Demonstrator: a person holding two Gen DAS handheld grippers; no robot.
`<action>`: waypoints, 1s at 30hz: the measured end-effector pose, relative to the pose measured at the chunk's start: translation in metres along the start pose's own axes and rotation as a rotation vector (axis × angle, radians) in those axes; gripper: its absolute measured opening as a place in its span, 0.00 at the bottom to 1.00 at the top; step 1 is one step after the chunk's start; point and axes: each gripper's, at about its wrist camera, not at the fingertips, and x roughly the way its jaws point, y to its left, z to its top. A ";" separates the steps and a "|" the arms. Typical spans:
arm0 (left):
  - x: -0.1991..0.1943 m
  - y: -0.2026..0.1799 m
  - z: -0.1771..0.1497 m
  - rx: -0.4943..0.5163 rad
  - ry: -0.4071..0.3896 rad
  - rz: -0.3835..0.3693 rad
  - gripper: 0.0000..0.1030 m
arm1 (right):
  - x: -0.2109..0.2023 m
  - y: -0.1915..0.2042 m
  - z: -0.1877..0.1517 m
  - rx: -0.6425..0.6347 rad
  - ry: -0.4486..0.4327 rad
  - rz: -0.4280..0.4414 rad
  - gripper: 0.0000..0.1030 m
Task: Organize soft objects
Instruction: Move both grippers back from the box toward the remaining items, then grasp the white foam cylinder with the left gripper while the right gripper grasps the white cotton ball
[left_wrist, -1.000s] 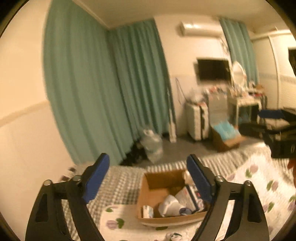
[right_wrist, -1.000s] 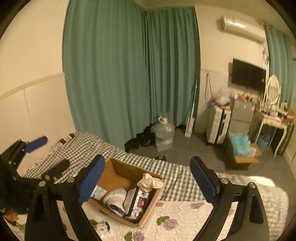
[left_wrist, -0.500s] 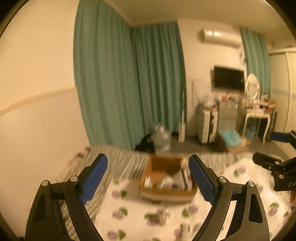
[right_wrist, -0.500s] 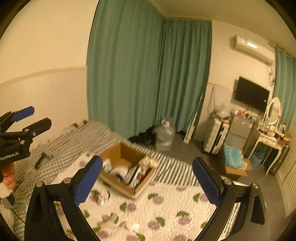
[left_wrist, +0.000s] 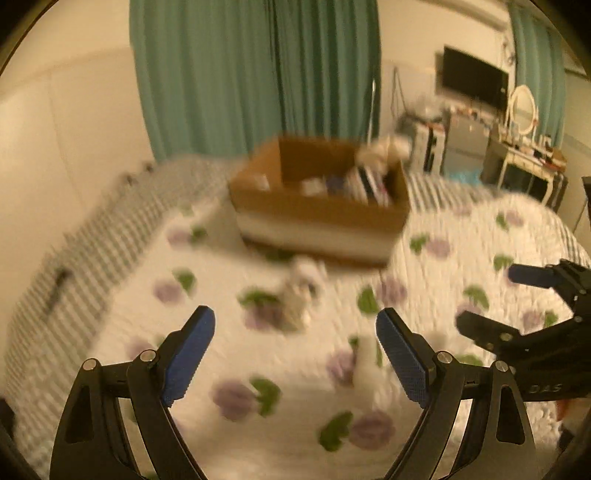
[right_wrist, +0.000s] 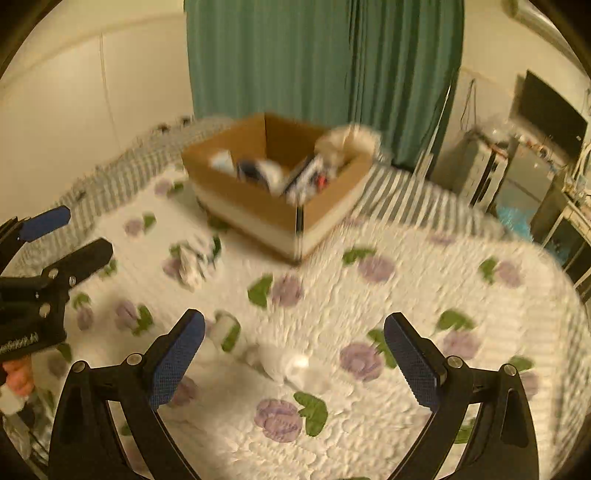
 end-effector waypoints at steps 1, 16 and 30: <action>0.010 -0.003 -0.006 -0.004 0.032 -0.003 0.88 | 0.008 -0.001 -0.005 0.004 0.018 0.001 0.95; 0.067 -0.036 -0.051 0.114 0.192 -0.066 0.84 | 0.102 -0.018 -0.045 0.122 0.225 0.173 0.40; 0.070 -0.045 -0.052 0.156 0.208 -0.179 0.29 | 0.071 -0.023 -0.045 0.145 0.111 0.133 0.39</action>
